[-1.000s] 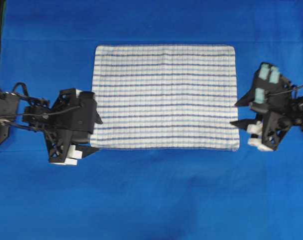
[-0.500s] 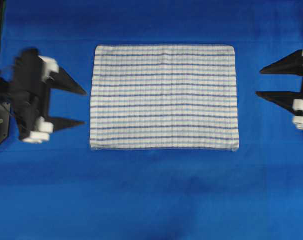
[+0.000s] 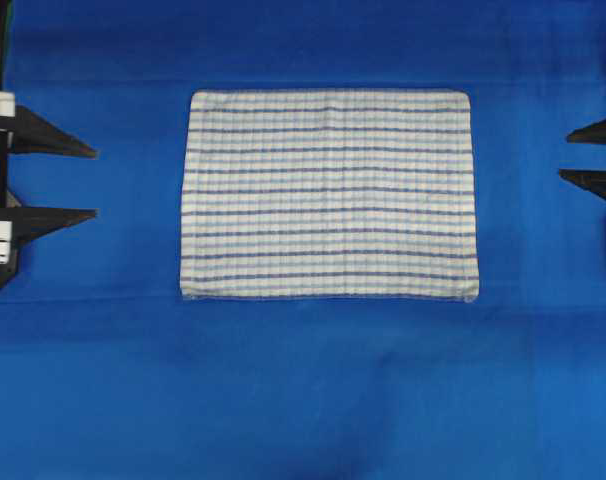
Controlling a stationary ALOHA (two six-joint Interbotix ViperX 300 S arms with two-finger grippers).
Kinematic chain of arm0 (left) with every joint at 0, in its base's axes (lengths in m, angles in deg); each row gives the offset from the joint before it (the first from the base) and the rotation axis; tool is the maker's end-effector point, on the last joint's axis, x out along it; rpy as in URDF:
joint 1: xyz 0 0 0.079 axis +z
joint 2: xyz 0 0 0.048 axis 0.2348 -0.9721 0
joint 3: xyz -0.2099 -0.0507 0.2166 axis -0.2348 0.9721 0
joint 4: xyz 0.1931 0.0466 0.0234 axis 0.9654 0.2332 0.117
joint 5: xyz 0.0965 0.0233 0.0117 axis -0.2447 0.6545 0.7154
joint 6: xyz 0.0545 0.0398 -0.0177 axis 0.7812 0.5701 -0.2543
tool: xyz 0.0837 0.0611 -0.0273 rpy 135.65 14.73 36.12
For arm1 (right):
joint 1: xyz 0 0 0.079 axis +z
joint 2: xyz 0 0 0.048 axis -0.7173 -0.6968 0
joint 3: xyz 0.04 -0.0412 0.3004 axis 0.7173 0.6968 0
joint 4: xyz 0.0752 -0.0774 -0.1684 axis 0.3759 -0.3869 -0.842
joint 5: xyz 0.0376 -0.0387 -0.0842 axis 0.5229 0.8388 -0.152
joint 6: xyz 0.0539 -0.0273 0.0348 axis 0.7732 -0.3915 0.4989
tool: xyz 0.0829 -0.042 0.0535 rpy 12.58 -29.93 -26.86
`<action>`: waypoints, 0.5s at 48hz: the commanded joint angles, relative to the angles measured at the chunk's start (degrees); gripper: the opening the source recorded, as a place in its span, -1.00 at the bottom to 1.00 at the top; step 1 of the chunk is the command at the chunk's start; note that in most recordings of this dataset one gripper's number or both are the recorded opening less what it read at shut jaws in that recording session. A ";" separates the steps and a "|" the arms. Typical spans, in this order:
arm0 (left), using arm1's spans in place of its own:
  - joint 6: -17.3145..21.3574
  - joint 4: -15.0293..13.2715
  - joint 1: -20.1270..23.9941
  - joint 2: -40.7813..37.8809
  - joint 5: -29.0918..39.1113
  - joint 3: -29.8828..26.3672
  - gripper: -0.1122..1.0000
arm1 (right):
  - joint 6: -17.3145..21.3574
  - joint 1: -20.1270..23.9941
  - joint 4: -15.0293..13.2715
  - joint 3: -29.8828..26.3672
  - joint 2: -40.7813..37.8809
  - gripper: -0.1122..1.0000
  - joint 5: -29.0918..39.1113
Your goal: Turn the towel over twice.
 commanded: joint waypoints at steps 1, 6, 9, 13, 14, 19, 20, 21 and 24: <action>0.00 0.00 0.44 2.64 -0.62 1.58 0.63 | 0.62 -0.70 -0.09 0.70 0.35 0.20 -1.23; -0.44 -0.09 0.44 4.75 -0.79 4.48 0.60 | 2.11 -1.32 -0.18 2.55 0.35 0.19 -1.76; -0.70 -0.09 0.53 5.19 -1.58 4.57 0.60 | 3.08 -1.58 -0.18 3.34 0.26 0.19 -2.46; -0.79 0.00 0.53 5.19 -1.58 4.57 0.60 | 3.34 -1.67 -0.18 3.43 0.00 0.19 -3.08; -0.79 -0.09 0.53 5.19 -1.58 4.66 0.60 | 3.34 -1.67 -0.18 3.43 0.00 0.19 -3.16; -0.79 -0.09 0.53 5.10 -1.58 4.66 0.60 | 3.34 -1.58 -0.18 3.52 -0.09 0.19 -3.25; -0.79 -0.09 0.53 5.10 -1.58 4.66 0.60 | 3.34 -1.67 -0.18 3.52 0.00 0.19 -3.25; -0.88 -0.09 0.53 5.10 -1.58 4.66 0.60 | 3.34 -1.58 -0.18 3.43 -0.09 0.19 -3.25; -0.79 -0.09 0.53 5.10 -1.58 4.66 0.60 | 3.34 -1.58 -0.18 3.43 -0.09 0.19 -3.25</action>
